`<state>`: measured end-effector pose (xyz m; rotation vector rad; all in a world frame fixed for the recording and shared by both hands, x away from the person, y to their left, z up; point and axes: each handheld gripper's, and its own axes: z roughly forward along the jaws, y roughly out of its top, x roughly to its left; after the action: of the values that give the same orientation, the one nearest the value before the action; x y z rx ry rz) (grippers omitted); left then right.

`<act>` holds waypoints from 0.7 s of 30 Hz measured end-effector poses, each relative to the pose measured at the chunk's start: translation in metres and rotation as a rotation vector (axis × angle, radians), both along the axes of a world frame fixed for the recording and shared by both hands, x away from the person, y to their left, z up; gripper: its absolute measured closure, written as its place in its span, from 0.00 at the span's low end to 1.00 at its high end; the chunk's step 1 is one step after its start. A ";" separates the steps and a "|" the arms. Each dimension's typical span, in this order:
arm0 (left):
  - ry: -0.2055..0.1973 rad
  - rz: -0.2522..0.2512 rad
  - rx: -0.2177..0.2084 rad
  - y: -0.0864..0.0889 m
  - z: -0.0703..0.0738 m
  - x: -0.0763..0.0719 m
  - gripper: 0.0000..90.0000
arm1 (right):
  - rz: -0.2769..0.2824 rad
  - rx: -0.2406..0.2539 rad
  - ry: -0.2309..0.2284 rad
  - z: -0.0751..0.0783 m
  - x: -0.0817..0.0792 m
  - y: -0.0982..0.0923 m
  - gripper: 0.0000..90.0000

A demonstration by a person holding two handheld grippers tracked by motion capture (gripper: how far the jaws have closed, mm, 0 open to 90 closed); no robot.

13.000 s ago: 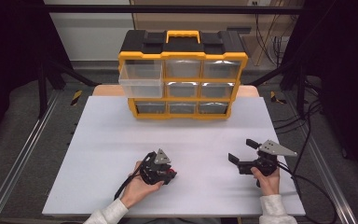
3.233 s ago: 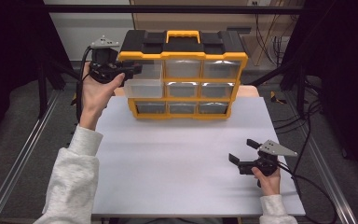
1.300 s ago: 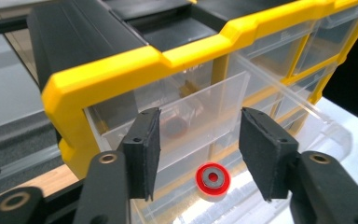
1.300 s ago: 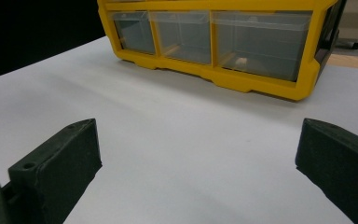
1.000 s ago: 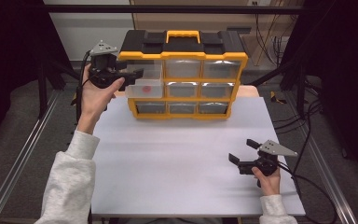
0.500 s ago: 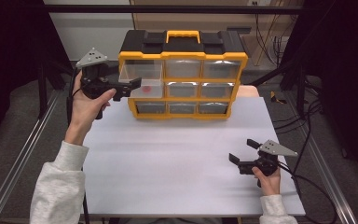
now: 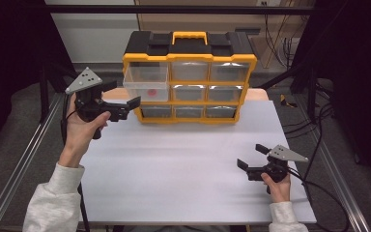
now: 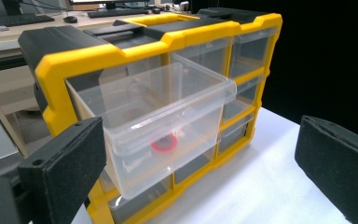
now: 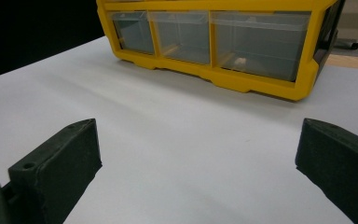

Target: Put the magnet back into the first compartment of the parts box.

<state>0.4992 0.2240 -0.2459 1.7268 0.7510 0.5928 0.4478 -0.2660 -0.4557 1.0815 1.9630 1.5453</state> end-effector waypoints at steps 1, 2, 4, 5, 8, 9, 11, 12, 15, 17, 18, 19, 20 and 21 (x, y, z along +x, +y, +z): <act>-0.002 0.000 -0.001 0.001 -0.002 -0.002 0.01 | -0.001 0.000 -0.001 0.000 0.000 0.000 0.00; -0.004 -0.005 0.001 0.002 -0.007 -0.005 0.01 | -0.002 0.001 -0.001 0.000 0.000 0.000 0.00; -0.007 -0.003 0.003 0.002 -0.011 -0.007 0.01 | 0.001 0.001 -0.003 0.000 0.000 0.000 0.00; -0.007 -0.003 0.010 0.003 -0.016 -0.010 0.01 | 0.000 0.002 -0.001 0.000 0.000 0.000 0.00; -0.008 -0.006 0.015 0.005 -0.025 -0.015 0.01 | 0.001 0.003 -0.001 0.000 0.000 0.000 0.00; -0.008 -0.008 0.013 0.005 -0.027 -0.016 0.01 | 0.000 0.003 -0.001 0.000 0.000 0.000 0.00; -0.008 -0.011 0.011 0.005 -0.030 -0.017 0.01 | 0.000 0.003 -0.002 0.000 0.000 0.000 0.00; -0.006 -0.014 0.014 0.006 -0.035 -0.019 0.01 | 0.000 0.003 -0.001 0.000 0.000 0.000 0.00; 0.000 -0.021 0.004 0.008 -0.048 -0.024 0.01 | -0.001 0.003 -0.002 0.000 0.000 0.000 0.00; 0.003 -0.024 -0.005 0.009 -0.055 -0.026 0.01 | -0.001 0.003 -0.001 0.000 0.000 0.000 0.00; 0.003 -0.024 -0.005 0.009 -0.055 -0.026 0.01 | -0.001 0.003 -0.001 0.000 0.000 0.000 0.00; 0.005 -0.028 -0.010 0.009 -0.061 -0.027 0.01 | 0.001 0.003 -0.002 0.000 0.000 0.000 0.00; 0.005 -0.028 -0.010 0.009 -0.061 -0.027 0.01 | 0.001 0.003 -0.002 0.000 0.000 0.000 0.00; 0.010 -0.033 -0.018 0.009 -0.068 -0.028 0.01 | 0.000 0.006 0.000 0.000 0.000 0.000 0.00</act>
<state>0.4716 0.2334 -0.3139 1.7230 0.7312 0.5538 0.4474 -0.2663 -0.4553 1.0836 1.9595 1.5520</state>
